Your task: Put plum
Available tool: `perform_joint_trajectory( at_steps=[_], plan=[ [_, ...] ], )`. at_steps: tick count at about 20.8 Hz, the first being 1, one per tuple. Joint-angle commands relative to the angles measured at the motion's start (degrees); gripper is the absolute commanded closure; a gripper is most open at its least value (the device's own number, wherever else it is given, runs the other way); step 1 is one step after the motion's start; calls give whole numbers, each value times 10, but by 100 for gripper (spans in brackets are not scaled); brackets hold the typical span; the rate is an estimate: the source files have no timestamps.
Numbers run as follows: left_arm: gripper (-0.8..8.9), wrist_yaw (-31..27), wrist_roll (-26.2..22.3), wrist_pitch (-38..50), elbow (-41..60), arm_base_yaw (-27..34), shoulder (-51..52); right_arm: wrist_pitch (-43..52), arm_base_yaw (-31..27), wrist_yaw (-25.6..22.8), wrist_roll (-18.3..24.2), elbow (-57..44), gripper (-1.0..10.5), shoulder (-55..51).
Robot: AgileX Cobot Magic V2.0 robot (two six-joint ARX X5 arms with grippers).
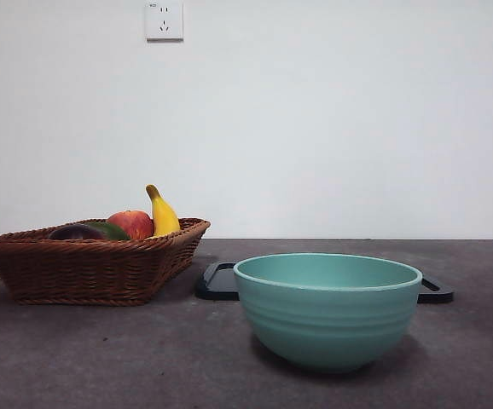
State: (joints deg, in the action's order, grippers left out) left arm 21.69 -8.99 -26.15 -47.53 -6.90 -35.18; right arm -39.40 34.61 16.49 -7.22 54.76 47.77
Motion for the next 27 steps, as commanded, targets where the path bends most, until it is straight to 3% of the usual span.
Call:
perform_joint_trajectory(
  at_steps=[1,4,7,14,27],
  plan=[
    [801,-60,-15,86,49,36,59,6,5,0,8,10,939,4],
    [801,-150,-23,162,143,70,135,6,5,0,8,10,938,4],
    [801,-192,-21,188,244,90,207,6,5,0,8,10,938,4],
    [801,-193,-21,183,396,97,314,6,5,0,8,10,938,4],
    [801,-194,-3,146,466,99,350,6,5,0,8,10,939,4]
  ],
)
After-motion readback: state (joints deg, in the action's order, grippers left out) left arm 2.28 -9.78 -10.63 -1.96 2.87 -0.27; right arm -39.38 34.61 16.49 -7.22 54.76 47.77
